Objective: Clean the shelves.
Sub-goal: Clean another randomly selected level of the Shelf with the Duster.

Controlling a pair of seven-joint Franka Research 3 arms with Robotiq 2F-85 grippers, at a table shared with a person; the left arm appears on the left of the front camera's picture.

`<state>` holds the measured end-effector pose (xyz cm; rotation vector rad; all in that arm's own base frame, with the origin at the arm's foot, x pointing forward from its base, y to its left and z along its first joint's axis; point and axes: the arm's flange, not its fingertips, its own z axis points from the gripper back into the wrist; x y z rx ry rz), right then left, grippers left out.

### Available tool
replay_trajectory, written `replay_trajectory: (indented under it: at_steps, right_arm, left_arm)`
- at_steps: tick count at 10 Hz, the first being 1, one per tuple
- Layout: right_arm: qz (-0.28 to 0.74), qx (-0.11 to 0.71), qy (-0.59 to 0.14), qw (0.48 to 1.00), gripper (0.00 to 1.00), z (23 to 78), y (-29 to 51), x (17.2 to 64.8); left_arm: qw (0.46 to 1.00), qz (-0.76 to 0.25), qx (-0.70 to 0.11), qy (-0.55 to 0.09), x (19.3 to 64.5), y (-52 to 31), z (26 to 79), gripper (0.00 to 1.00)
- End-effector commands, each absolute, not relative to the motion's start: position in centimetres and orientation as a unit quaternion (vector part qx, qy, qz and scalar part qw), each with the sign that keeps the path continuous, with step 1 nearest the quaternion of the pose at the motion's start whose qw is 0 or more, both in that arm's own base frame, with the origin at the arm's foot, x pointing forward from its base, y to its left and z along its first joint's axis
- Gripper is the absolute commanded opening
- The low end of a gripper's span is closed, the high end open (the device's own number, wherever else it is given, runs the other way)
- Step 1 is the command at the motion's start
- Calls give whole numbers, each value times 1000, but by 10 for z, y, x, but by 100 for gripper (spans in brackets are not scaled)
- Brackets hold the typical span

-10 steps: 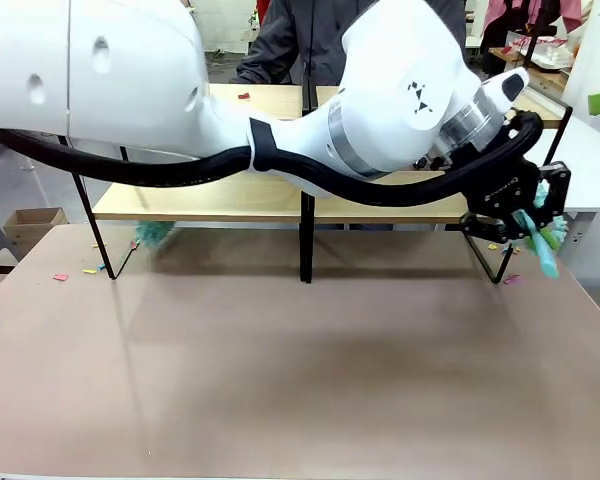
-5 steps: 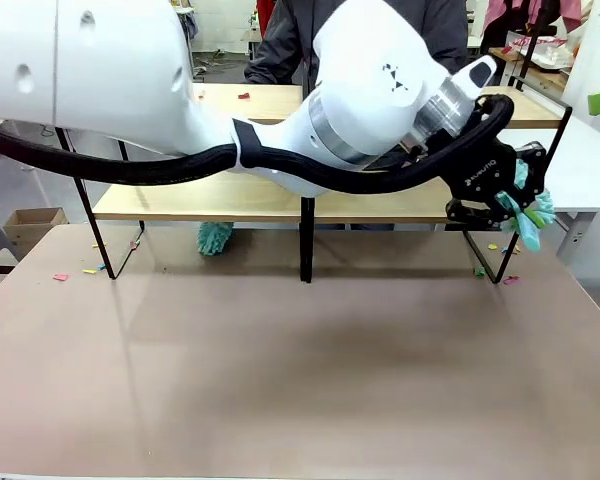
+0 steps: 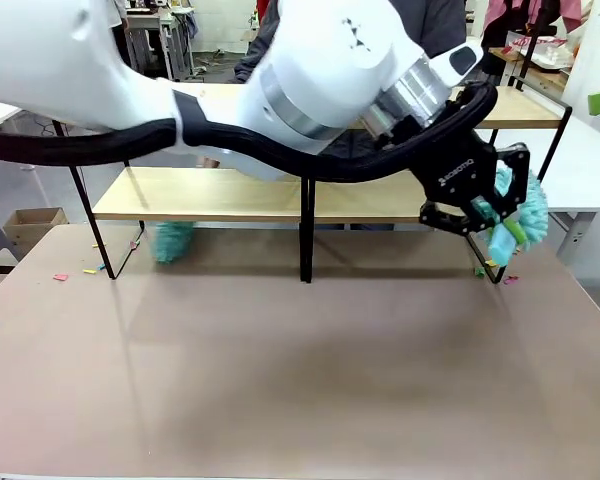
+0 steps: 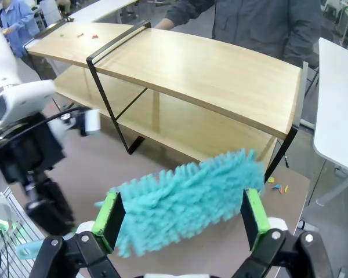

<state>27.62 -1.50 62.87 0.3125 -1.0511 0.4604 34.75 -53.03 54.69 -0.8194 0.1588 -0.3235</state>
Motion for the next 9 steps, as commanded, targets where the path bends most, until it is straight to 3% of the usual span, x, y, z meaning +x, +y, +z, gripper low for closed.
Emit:
replay_trajectory:
  at_steps: [1, 3, 5, 9]
  right_arm:
    - [217, 147, -496, 828, 100, 628, -15, 277]
    - [217, 147, -496, 828, 100, 628, -15, 277]
    - [217, 147, -496, 828, 100, 628, -15, 277]
    - [217, 147, -496, 828, 100, 628, -15, 277]
  left_arm:
    - [895, -215, -375, 106, 317, -473, 552, 13]
    - [886, -276, -348, 130, 284, -399, 574, 13]
    - [870, -300, -378, 100, 257, -341, 592, 13]
    - [870, -287, -398, -43, 249, -202, 647, 13]
